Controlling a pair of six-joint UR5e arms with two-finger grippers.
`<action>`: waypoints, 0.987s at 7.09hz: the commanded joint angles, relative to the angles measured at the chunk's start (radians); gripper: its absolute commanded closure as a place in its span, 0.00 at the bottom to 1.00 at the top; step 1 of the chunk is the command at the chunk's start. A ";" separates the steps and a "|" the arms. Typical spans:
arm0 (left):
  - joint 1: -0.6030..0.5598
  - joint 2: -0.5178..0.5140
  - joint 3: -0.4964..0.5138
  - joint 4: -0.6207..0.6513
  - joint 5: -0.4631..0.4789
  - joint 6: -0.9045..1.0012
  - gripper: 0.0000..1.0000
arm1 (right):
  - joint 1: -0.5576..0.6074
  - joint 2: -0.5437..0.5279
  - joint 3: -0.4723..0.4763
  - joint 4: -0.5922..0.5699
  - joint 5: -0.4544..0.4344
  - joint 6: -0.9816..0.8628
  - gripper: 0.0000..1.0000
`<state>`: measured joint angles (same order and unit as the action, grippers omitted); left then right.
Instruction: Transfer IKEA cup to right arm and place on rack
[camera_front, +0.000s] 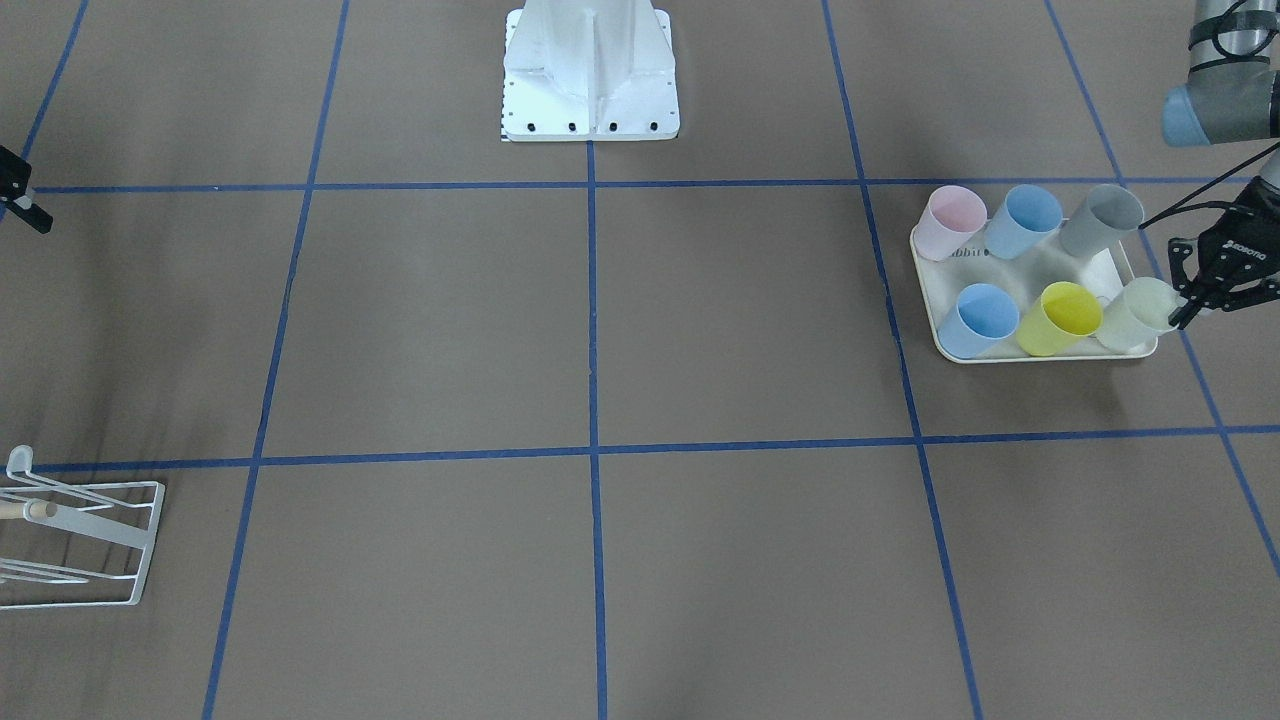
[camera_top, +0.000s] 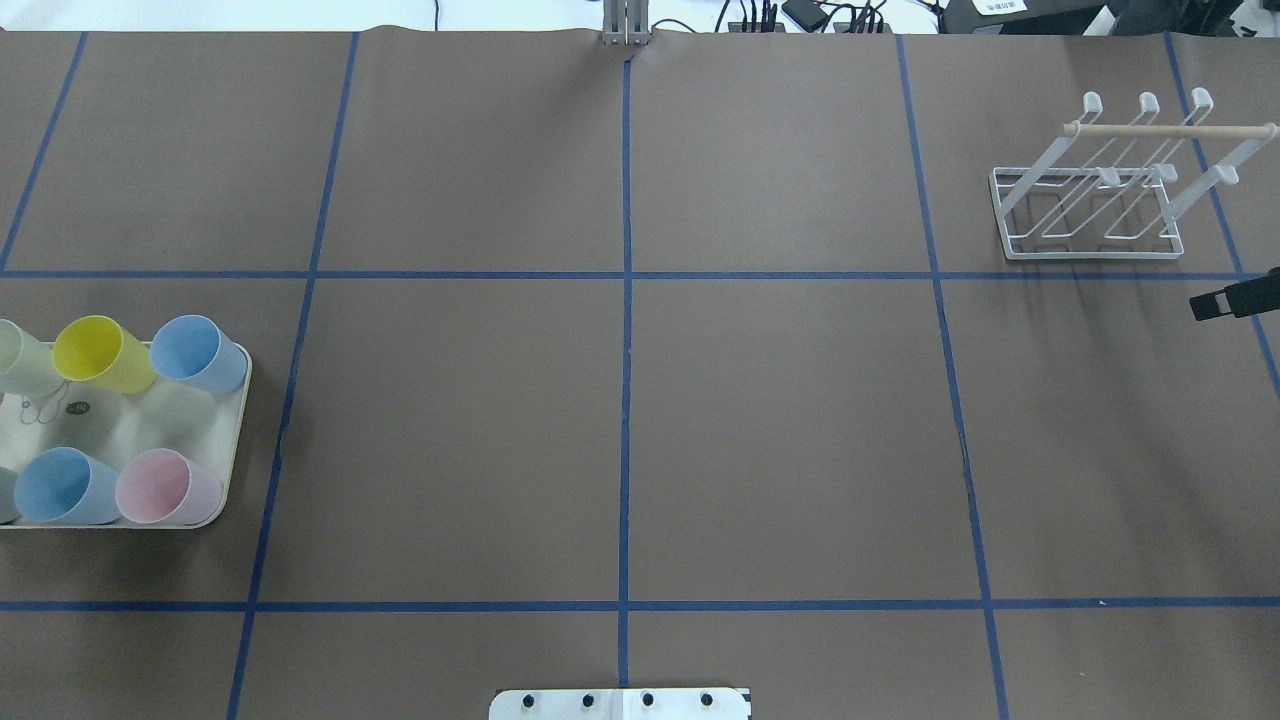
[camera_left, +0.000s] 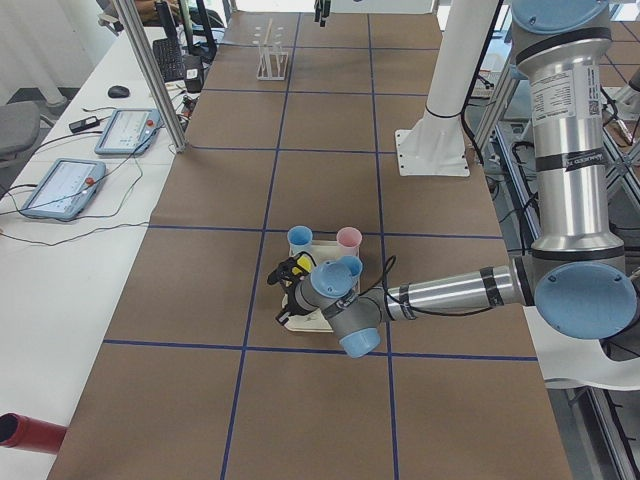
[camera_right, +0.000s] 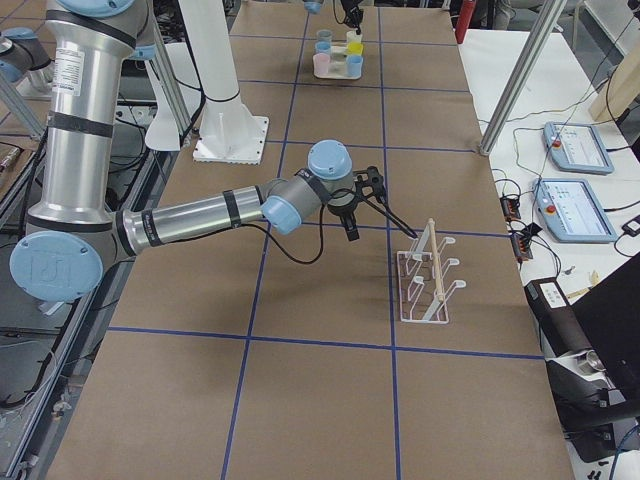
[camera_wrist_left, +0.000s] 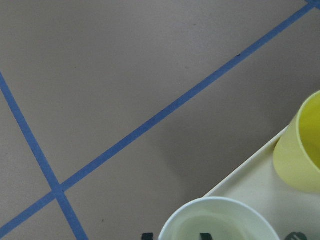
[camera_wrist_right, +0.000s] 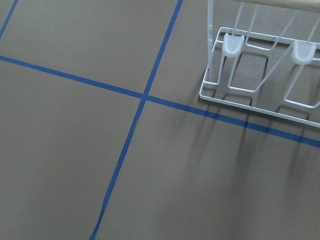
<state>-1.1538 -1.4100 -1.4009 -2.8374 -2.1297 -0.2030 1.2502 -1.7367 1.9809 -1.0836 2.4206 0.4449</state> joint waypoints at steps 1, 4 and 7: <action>-0.001 -0.009 -0.010 -0.004 -0.066 0.000 1.00 | 0.000 0.003 -0.002 0.002 0.000 0.000 0.00; -0.126 -0.041 -0.013 0.001 -0.115 0.004 1.00 | 0.000 0.019 0.004 0.018 -0.021 0.000 0.00; -0.251 -0.092 -0.027 0.054 -0.124 -0.019 1.00 | -0.002 0.084 0.021 0.037 -0.051 0.002 0.02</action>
<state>-1.3560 -1.4741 -1.4179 -2.8163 -2.2474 -0.2056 1.2492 -1.6813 1.9924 -1.0620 2.3748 0.4458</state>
